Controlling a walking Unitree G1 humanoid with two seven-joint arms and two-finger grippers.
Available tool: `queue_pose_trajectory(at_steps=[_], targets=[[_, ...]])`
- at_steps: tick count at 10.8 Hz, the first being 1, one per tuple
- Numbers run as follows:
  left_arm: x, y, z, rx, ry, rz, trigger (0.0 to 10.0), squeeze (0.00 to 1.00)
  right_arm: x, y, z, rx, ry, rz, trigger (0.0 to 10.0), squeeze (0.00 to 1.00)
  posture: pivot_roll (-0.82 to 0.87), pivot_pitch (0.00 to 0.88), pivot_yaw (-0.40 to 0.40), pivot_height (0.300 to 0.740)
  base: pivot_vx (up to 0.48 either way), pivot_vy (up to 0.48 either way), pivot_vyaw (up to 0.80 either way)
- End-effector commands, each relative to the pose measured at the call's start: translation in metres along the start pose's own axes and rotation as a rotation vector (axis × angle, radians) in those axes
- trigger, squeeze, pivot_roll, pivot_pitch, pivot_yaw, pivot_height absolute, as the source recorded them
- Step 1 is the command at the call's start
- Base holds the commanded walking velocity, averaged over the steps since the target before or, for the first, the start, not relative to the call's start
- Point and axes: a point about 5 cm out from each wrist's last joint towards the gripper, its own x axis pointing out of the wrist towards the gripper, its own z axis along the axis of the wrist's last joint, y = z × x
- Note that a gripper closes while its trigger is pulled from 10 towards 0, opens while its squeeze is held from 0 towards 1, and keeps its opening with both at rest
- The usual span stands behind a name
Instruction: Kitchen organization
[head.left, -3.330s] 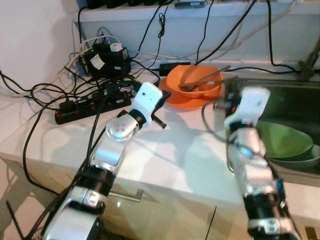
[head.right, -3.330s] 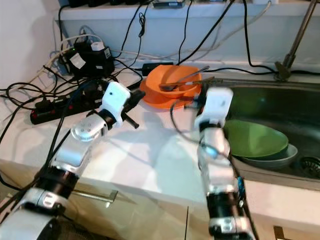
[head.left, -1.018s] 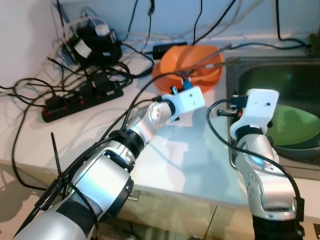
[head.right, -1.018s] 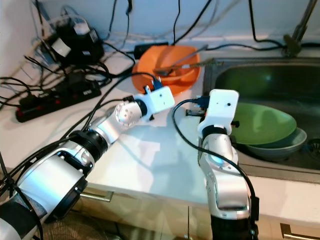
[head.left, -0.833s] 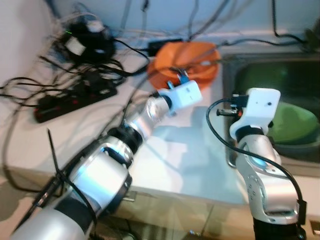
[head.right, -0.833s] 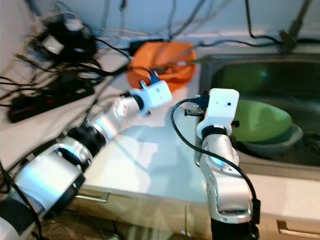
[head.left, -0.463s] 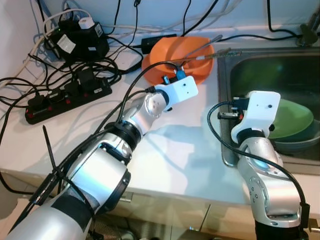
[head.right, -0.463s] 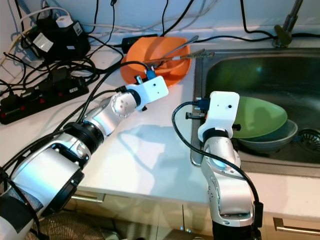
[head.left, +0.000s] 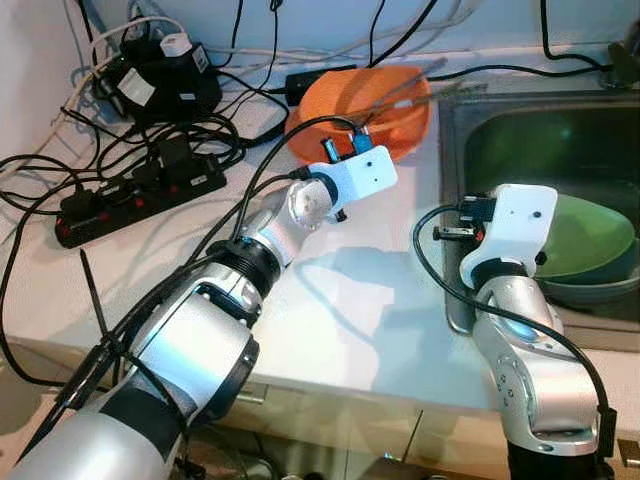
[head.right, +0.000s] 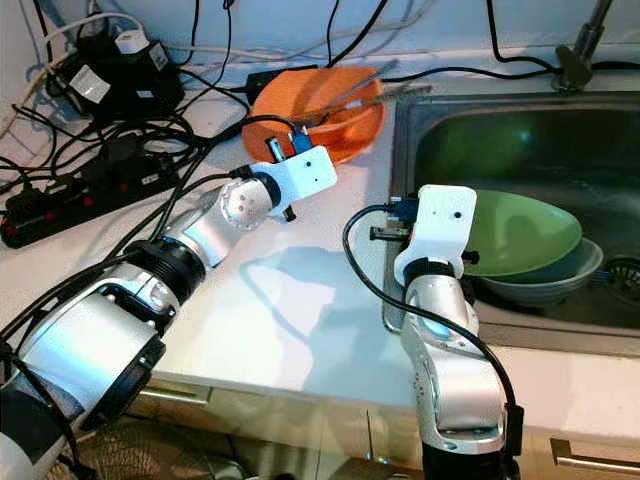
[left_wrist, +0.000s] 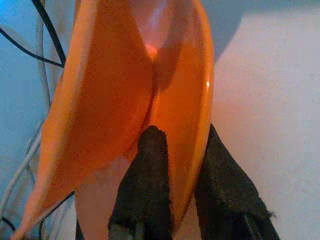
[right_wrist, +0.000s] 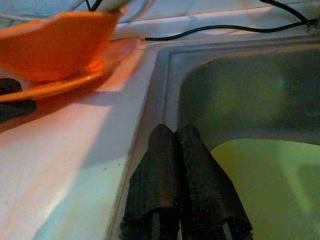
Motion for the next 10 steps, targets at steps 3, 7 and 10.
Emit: queue_pose_trajectory(at_steps=[3,7,10], targets=[[-0.009,-0.042,-0.036,-0.027,0.09,-0.123,0.0,0.0,0.005,0.004,0.001,0.007,-0.01,0.007,10.0,0.0,-0.06,0.175,0.172,0.74,0.0,0.0,0.0],[-0.03,-0.058,-0.041,0.058,-0.098,-0.228,10.0,0.0,0.01,0.006,0.002,0.017,-0.023,0.005,10.0,0.0,-0.03,0.164,0.183,0.74,0.0,0.0,0.0],[-0.08,-0.056,-0.061,0.163,-0.166,-0.321,10.0,0.0,0.013,0.011,-0.003,0.047,-0.018,-0.002,10.0,0.0,0.03,0.155,0.198,0.74,0.0,0.0,0.0]])
